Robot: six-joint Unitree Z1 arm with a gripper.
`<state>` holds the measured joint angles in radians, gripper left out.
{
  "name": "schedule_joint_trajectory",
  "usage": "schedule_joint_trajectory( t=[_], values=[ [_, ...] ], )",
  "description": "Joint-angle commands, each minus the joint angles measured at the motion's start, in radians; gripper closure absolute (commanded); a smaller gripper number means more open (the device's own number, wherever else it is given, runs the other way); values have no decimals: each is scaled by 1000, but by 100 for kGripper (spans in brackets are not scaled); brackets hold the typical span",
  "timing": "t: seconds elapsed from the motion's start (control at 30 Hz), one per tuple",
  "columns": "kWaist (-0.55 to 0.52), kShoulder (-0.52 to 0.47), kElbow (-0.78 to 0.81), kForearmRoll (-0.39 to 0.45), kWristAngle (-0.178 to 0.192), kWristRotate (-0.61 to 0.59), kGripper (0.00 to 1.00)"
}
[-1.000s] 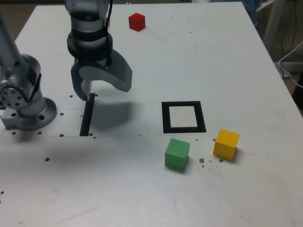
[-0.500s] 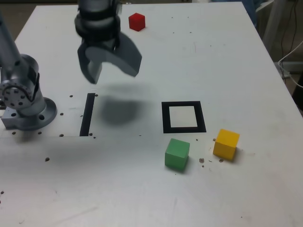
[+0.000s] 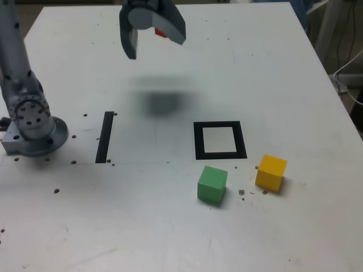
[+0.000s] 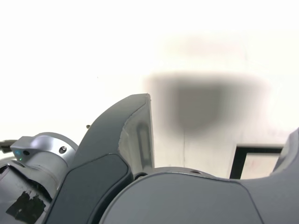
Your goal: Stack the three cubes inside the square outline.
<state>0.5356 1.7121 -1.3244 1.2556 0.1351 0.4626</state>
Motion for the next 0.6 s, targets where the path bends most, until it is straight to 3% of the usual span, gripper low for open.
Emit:
schedule_joint_trajectory(
  t=[0.0, 0.27, 0.57],
  values=[
    [58, 41, -49, 13, 7, 9, 0],
    [216, 142, -240, 92, 46, 54, 0],
    [315, 268, -353, 127, 37, 47, 0]
  ],
)
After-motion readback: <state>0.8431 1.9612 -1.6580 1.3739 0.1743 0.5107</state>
